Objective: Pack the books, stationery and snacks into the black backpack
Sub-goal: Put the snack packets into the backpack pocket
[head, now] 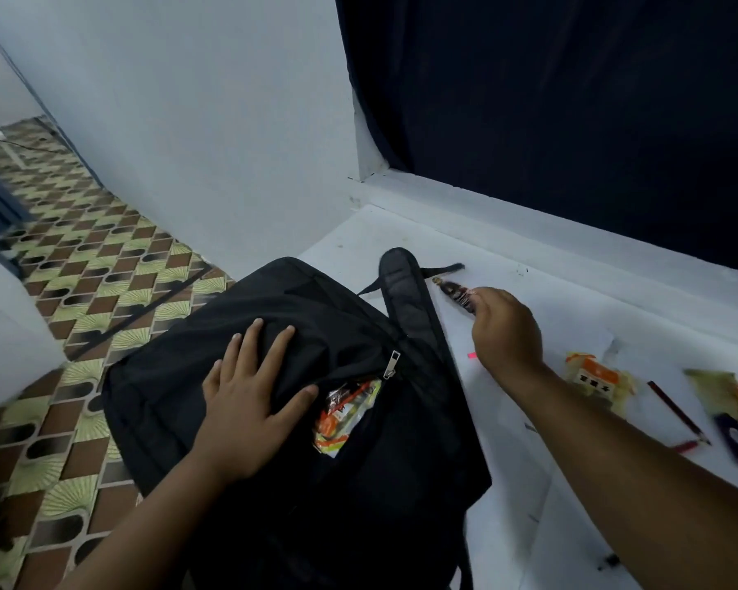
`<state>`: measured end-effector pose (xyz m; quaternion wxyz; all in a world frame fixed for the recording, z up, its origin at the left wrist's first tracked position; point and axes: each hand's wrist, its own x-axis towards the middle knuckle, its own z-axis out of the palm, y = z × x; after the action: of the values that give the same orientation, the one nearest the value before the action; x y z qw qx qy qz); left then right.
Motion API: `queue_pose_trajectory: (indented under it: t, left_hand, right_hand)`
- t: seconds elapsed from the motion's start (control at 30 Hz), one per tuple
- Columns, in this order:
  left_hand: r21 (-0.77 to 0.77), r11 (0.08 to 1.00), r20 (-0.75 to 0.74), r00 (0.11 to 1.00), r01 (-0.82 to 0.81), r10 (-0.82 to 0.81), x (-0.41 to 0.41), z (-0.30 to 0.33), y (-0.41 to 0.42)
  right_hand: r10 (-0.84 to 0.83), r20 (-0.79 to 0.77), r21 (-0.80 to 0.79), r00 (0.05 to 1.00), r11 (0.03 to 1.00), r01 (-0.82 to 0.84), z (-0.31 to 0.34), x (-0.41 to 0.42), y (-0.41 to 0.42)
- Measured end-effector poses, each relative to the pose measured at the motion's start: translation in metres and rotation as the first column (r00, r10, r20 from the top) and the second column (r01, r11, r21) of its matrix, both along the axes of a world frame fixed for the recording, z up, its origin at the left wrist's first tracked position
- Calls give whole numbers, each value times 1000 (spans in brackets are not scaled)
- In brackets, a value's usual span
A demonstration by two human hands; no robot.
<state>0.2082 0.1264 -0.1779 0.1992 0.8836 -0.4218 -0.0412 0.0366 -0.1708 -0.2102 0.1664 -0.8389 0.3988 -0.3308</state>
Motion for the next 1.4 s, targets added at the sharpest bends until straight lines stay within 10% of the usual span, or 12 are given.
queue_pose_trajectory:
  t: [0.27, 0.57, 0.77, 0.93, 1.1, 1.4]
  left_hand:
    - [-35, 998, -22, 998, 51, -52, -2, 6, 5]
    - [-423, 856, 172, 954, 297, -246, -1, 4, 17]
    - [-418, 840, 18, 928, 346, -373, 6, 22, 12]
    - [-458, 811, -170, 860, 364, -482, 9, 40, 10]
    - [-530, 786, -339, 771, 318, -540, 4, 56, 5]
    - [-600, 795, -626, 569, 83, -532, 6, 64, 14]
  right_hand:
    - [-129, 403, 209, 906, 977, 45, 64, -33, 106]
    - [-206, 364, 529, 908, 848, -20, 79, -41, 204]
    - [-26, 33, 749, 999, 662, -8, 53, -29, 229]
    - [-290, 251, 835, 924, 547, -55, 44, 7, 232]
    - [-327, 409, 801, 852, 576, -163, 47, 48, 255]
    - [-160, 201, 311, 967, 946, 91, 44, 28, 263]
